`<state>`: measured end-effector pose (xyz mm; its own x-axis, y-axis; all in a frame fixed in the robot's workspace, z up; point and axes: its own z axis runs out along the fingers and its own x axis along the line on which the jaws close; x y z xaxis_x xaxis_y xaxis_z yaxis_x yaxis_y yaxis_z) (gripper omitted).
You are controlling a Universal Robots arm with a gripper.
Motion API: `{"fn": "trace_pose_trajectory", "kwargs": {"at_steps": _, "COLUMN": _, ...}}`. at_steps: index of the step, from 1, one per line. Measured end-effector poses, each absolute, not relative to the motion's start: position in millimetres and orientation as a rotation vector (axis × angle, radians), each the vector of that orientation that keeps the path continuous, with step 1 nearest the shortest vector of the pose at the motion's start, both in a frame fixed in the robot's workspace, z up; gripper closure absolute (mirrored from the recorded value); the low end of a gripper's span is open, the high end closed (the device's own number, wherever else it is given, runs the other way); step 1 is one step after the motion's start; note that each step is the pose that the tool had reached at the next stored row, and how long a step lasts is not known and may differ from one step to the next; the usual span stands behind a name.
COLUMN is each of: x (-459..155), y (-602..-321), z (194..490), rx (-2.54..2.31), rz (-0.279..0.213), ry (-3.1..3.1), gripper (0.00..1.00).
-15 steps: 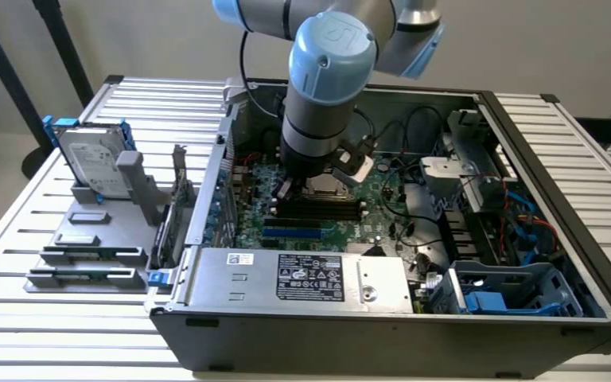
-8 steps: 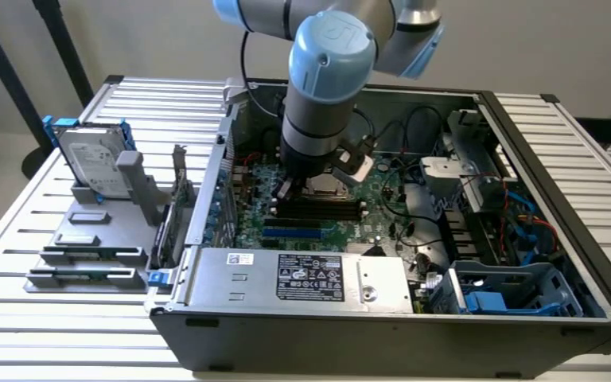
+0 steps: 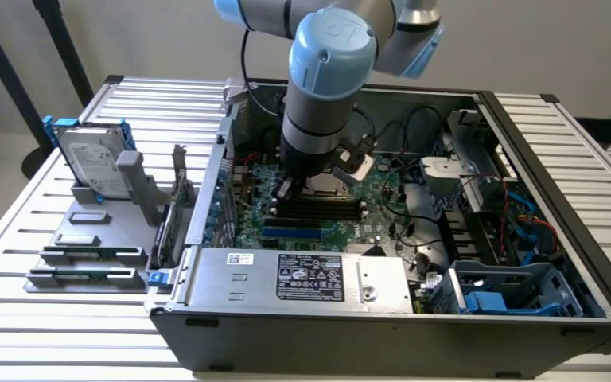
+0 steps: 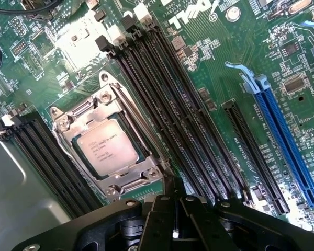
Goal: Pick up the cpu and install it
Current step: 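Install the first cpu locking lever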
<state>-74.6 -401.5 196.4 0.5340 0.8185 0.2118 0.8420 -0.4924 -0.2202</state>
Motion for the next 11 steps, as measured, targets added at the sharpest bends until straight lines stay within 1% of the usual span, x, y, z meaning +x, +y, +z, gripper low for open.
{"fn": "trace_pose_trajectory", "kwargs": {"at_steps": 5, "x": -74.5, "y": -399.8, "z": 204.1, "rx": -2.479, "rz": -0.108, "ry": -1.383, "gripper": 0.89}}
{"fn": "trace_pose_trajectory", "kwargs": {"at_steps": 11, "x": -74.6, "y": -387.1, "z": 208.1, "rx": -2.469, "rz": -0.094, "ry": -1.401, "gripper": 0.89}}
